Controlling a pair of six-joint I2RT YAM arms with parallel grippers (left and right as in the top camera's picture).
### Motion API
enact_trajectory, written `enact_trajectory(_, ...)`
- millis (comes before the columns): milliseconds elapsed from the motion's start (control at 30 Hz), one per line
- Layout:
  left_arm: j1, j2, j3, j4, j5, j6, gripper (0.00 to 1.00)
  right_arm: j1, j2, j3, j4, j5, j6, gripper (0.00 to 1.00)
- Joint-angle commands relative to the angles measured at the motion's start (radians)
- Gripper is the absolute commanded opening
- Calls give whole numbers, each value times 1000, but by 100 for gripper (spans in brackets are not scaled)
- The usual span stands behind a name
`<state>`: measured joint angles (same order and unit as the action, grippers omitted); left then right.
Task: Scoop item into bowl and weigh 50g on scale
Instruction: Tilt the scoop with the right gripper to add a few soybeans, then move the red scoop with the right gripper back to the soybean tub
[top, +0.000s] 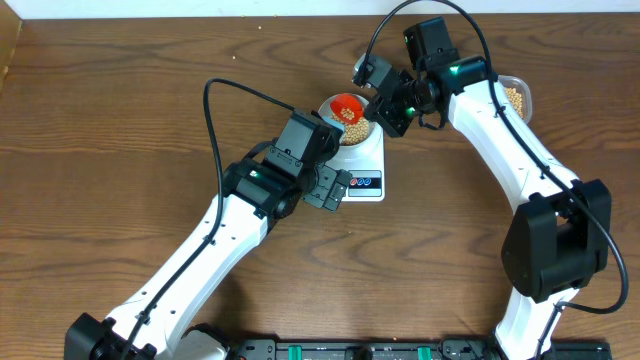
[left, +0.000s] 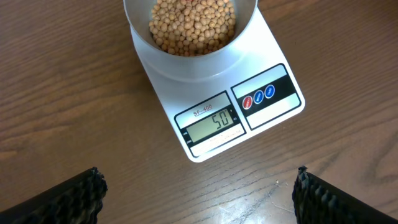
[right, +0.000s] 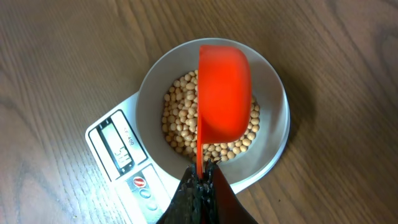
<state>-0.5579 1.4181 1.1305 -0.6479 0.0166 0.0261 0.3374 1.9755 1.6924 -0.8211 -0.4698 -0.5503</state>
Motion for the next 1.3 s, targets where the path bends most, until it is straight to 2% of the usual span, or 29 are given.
enact_trajectory(0,3,1,3,-2,-3,-2,98,5,-27,8,-2,-5,-12,1)
enact_trajectory(267,3,1,3,-3,-3,-2,98,-10,-27,8,0,-40,23,1)
enact_trajectory(567,3,1,3,-3,-3,-2,98,-125,-29,8,-2,-332,93,1)
enact_trajectory(800,3,1,3,-2,-3,-2,98,-265,-34,8,-7,-555,114,1)
enact_trajectory(933,3,1,3,-3,-3,-2,98,-357,-35,8,-22,-608,132,1)
enact_trajectory(1267,3,1,3,-2,-3,-2,98,-633,-35,8,-127,-547,130,1)
